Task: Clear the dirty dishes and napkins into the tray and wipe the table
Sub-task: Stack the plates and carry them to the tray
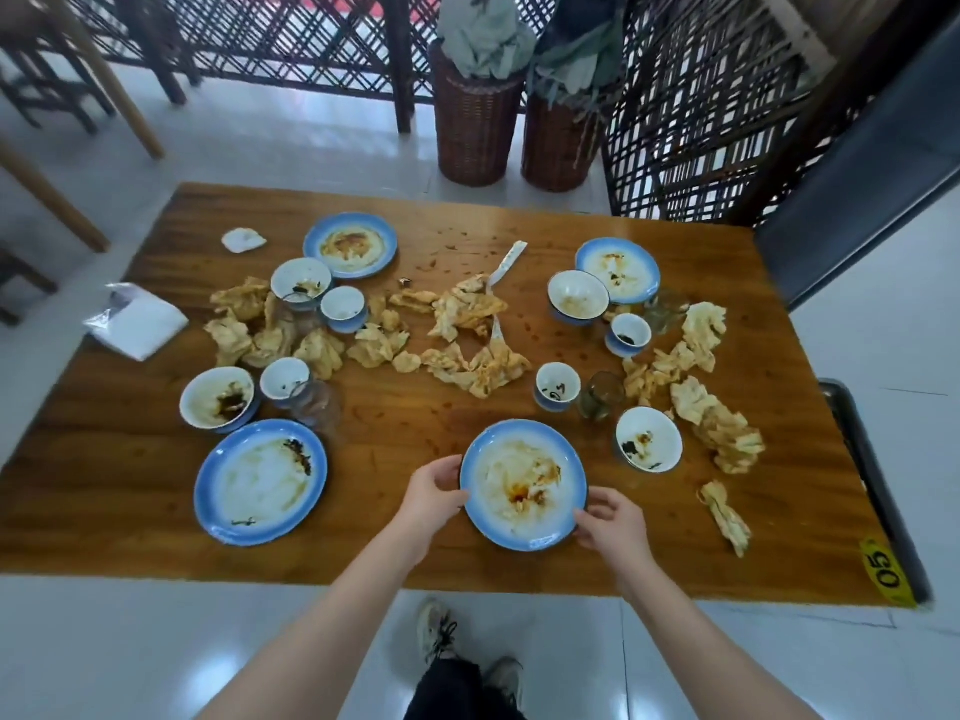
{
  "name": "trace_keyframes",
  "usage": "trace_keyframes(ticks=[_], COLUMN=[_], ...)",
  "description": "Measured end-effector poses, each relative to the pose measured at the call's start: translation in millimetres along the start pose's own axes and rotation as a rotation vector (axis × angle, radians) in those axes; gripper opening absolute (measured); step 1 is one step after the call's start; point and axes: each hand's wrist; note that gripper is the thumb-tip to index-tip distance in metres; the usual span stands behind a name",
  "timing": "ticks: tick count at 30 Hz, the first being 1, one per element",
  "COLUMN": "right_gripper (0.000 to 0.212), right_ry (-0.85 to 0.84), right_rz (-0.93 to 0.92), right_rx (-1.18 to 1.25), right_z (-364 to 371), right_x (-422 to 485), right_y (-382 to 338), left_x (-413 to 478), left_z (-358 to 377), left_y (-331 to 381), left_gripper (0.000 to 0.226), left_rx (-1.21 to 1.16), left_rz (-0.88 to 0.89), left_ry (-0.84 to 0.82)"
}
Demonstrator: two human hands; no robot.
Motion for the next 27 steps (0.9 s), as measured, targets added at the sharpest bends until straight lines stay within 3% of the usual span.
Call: trace_keyframes(ticks=[12,20,27], right_gripper=[0.027,0.03,0.032], right_ry=[-0.251,-0.293,-0.201], right_rz=[-0.133,-0.143,-0.112], right_rx=[-0.088,-0.18,-0.221], right_z=[121,224,279], right_x=[-62,-97,-99], right_y=[-24,-38,-36], left_x=[-44,-27,7], left_z=[-142,-245,-291], left_y=[-54,-72,-81], left_gripper=[0.054,0.059,0.061], left_rx=[-0.234,-0.247,-0.198], left_rz=[-0.043,-0.06,-0.094], left_ry=[0.204,0.243,0.179])
Point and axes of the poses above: each hand's wrist, its own x-axis towards the middle knuckle, its own z-axis out of the palm, y = z × x, and after that the axes turned 5 degrees about y, right-handed
